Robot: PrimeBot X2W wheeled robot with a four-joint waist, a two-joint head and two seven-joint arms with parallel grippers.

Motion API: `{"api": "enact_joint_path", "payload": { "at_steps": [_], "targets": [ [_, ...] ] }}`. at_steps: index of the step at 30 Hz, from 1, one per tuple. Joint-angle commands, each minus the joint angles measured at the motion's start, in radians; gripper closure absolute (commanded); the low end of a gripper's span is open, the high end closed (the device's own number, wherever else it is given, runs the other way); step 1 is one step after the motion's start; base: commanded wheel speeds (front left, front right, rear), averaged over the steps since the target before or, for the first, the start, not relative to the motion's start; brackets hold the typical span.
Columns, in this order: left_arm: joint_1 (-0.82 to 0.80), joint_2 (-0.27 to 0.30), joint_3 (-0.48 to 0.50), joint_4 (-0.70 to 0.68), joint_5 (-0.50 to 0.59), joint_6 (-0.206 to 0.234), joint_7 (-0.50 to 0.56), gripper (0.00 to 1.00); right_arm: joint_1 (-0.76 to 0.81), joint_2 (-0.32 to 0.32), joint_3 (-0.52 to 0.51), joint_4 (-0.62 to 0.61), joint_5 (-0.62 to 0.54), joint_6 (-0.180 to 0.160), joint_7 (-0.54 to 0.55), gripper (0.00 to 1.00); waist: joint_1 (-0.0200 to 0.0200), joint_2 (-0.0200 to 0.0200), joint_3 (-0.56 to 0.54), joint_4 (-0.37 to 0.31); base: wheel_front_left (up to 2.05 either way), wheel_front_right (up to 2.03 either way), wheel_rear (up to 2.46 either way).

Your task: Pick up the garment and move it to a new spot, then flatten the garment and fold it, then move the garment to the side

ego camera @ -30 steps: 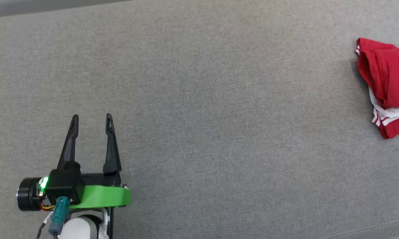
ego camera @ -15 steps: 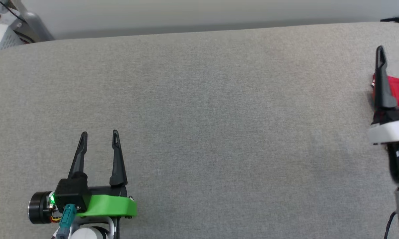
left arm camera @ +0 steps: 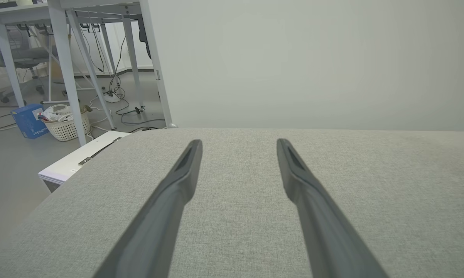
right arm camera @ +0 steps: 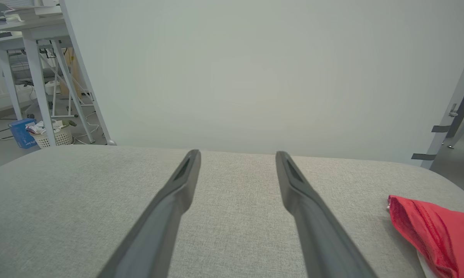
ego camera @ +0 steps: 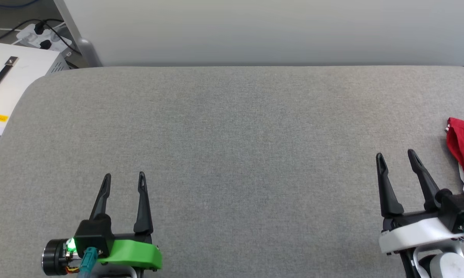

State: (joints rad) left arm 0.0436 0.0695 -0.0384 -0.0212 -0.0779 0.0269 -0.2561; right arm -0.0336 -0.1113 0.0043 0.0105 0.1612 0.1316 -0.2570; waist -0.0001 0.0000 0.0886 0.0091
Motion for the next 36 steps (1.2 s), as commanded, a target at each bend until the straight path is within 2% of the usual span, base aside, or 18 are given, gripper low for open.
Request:
{"api": "enact_joint_path", "payload": {
  "at_steps": [1,12,13,36],
  "targets": [
    [0.016,-0.002,-0.003,0.004,0.012,-0.005,-0.006,0.0,0.022,0.004,-0.007,-0.001,-0.002,-0.001,-0.005,0.0,0.0001,0.0,-0.018,0.013,0.0,0.0,0.0],
    [0.039,0.004,-0.002,0.023,0.025,-0.013,-0.006,0.0,0.098,0.025,-0.026,-0.016,-0.01,-0.001,-0.005,0.0,0.0001,0.0,-0.034,0.006,0.0,0.0,0.0],
    [0.027,0.001,-0.003,0.022,0.017,-0.006,0.001,1.0,0.09,0.022,-0.024,-0.009,-0.005,0.0,0.0,1.0,0.0001,0.0,-0.034,0.006,0.0,0.0,0.0],
    [0.016,-0.003,0.003,0.022,0.027,-0.009,0.041,1.0,0.081,0.028,-0.021,-0.009,-0.029,0.0,0.04,1.0,0.0001,0.0,-0.043,0.004,0.0,0.0,0.0]
  ]
}}
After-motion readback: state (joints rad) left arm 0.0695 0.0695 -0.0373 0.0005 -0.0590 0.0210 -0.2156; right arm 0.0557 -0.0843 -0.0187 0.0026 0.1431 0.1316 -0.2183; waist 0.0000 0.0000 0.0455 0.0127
